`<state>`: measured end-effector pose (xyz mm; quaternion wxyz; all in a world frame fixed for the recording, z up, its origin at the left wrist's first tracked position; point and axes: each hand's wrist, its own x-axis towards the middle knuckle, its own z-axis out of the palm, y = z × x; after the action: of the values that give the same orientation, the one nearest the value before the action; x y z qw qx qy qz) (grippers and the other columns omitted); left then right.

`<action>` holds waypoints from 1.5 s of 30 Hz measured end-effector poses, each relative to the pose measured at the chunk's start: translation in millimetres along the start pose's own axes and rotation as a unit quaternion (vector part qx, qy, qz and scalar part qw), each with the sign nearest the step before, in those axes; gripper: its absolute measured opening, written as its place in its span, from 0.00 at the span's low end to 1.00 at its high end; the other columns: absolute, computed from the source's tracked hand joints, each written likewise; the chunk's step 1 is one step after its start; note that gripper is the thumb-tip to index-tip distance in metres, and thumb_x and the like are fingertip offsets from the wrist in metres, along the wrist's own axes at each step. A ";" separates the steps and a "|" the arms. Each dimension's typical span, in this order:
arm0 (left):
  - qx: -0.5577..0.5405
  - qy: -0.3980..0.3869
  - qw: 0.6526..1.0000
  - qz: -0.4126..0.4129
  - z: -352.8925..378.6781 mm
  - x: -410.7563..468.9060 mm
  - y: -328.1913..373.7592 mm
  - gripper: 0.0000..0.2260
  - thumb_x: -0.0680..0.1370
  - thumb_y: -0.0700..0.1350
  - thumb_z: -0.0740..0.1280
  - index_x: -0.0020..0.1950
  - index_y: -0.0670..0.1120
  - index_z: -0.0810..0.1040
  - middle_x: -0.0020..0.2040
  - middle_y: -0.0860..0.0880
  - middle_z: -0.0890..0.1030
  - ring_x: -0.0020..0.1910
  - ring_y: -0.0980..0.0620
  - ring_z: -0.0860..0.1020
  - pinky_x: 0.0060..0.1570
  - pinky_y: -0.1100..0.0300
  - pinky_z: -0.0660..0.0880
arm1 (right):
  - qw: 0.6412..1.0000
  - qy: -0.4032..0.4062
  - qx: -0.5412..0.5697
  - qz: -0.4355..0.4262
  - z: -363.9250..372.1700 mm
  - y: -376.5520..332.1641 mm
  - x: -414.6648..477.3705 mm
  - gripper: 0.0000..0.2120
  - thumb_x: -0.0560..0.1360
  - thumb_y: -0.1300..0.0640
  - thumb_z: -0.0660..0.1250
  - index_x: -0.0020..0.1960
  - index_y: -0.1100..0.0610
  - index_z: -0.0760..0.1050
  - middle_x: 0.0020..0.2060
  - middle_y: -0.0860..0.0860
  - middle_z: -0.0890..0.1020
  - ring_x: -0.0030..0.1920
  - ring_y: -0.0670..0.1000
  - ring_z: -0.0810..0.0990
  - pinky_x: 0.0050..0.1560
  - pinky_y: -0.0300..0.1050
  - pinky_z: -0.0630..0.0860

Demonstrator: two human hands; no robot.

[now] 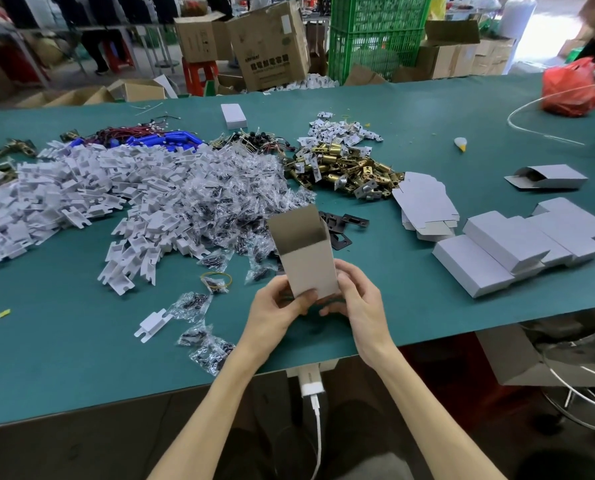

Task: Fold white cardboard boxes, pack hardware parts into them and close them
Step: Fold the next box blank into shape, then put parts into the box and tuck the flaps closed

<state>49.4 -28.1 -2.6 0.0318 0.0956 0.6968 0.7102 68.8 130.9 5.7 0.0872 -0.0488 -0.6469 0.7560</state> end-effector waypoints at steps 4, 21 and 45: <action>0.038 0.008 0.999 -0.010 0.4 0.3 -1.7 0.13 0.76 0.49 0.76 0.59 0.48 0.83 0.52 0.50 0.86 0.49 0.53 0.83 0.50 0.59 0.79 | 1.000 -0.007 0.000 -0.005 0.0 -2.0 -1.3 0.14 0.84 0.50 0.61 0.60 0.57 0.79 0.53 0.56 0.84 0.44 0.56 0.83 0.39 0.49 0.83; -0.055 0.072 0.994 -0.062 -2.5 4.8 -2.7 0.25 0.76 0.64 0.69 0.63 0.46 0.78 0.55 0.51 0.86 0.54 0.53 0.84 0.50 0.60 0.80 | 0.966 0.007 -0.253 -0.055 -5.5 -27.0 60.7 0.04 0.82 0.50 0.66 0.52 0.48 0.78 0.44 0.46 0.84 0.35 0.46 0.83 0.36 0.38 0.75; -0.057 0.045 0.992 -0.101 -3.8 8.2 -0.2 0.21 0.77 0.61 0.71 0.61 0.47 0.78 0.56 0.51 0.86 0.56 0.53 0.84 0.52 0.61 0.79 | 0.614 -0.056 -0.787 -0.034 38.7 -32.5 271.2 0.04 0.76 0.63 0.63 0.51 0.58 0.75 0.56 0.62 0.78 0.62 0.63 0.68 0.58 0.54 0.67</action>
<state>40.7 -30.3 -2.1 0.0774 -0.0088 0.6618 0.7456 -202.0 151.1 54.4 0.0044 -0.0338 -0.9984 -0.0452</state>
